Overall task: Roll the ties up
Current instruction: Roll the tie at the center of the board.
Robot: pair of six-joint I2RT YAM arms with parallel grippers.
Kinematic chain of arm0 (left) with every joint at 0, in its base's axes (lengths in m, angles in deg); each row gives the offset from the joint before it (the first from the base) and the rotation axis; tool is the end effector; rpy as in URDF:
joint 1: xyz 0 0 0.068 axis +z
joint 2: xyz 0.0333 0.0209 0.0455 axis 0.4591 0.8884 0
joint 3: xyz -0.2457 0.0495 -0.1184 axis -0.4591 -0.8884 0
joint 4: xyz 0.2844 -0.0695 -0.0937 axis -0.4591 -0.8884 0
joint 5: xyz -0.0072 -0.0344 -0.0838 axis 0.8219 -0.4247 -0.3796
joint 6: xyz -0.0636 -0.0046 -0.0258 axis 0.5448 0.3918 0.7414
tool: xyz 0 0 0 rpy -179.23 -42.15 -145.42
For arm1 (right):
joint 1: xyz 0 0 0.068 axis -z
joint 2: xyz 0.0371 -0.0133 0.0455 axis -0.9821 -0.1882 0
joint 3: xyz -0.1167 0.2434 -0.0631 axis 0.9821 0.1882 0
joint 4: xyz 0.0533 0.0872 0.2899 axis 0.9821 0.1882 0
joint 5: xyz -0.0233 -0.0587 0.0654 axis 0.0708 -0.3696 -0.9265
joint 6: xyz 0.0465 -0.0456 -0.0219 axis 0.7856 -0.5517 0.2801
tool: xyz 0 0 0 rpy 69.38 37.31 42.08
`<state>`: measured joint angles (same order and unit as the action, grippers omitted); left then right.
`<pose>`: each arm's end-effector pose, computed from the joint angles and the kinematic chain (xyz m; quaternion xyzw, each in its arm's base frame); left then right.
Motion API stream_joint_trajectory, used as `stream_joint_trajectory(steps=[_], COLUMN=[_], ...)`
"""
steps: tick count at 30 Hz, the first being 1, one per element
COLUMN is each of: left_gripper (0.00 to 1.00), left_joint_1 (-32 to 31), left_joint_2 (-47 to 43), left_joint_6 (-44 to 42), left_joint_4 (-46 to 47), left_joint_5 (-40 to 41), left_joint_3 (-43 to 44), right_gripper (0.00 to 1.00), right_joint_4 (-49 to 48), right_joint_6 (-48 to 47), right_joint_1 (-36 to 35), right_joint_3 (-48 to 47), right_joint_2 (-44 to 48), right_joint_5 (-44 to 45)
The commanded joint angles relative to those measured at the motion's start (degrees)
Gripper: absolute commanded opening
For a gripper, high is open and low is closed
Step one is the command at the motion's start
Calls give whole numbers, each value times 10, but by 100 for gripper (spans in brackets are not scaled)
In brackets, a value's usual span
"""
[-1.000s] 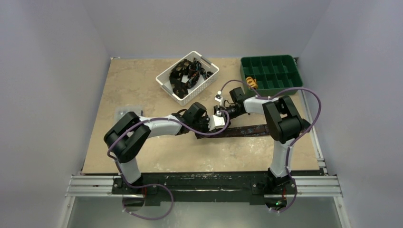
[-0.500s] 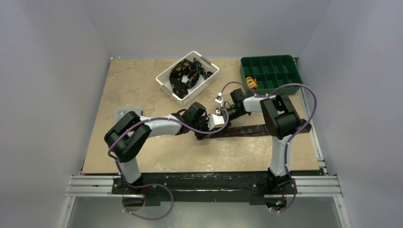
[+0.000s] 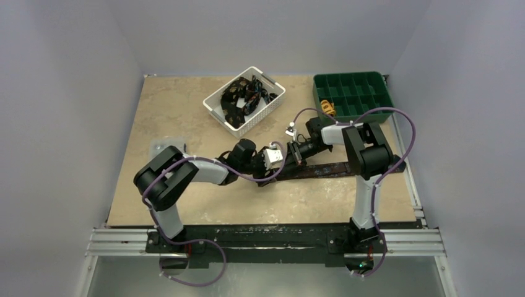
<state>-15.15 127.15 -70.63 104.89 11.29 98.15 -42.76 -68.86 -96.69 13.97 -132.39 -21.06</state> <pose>0.2600 -0.2706 0.0835 0.5115 0.7117 -0.2924 0.3827 0.3548 0.1640 0.0512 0.1886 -0.8302 -0.5245 0.0040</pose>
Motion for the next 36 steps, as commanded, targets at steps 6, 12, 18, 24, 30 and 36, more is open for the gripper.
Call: stream_joint_trajectory(steps=[6,12,18,24,30,36], left_gripper=[62,39,41,23,23,24], left_joint_1=[-30,-31,-31,-31,-31,-31], left_joint_2=[50,74,45,8,17,26], left_joint_6=[11,-16,-33,-75,-77,-79], left_joint_4=[161,137,71,-71,-132,-151], left_joint_5=[-9,-5,24,56,43,33], left_joint_3=[-11,-1,-29,-13,26,43], right_gripper=[0,0,0,31,41,50], right_joint_4=[1,9,2,54,59,-55], right_joint_6=[-27,-32,-34,-73,-47,69], right_joint_1=[2,3,2,2,-3,-45], right_joint_3=[8,4,-1,-39,-40,2], right_joint_2=[-24,-27,-21,11,58,75], right_joint_5=[130,138,124,79,28,22])
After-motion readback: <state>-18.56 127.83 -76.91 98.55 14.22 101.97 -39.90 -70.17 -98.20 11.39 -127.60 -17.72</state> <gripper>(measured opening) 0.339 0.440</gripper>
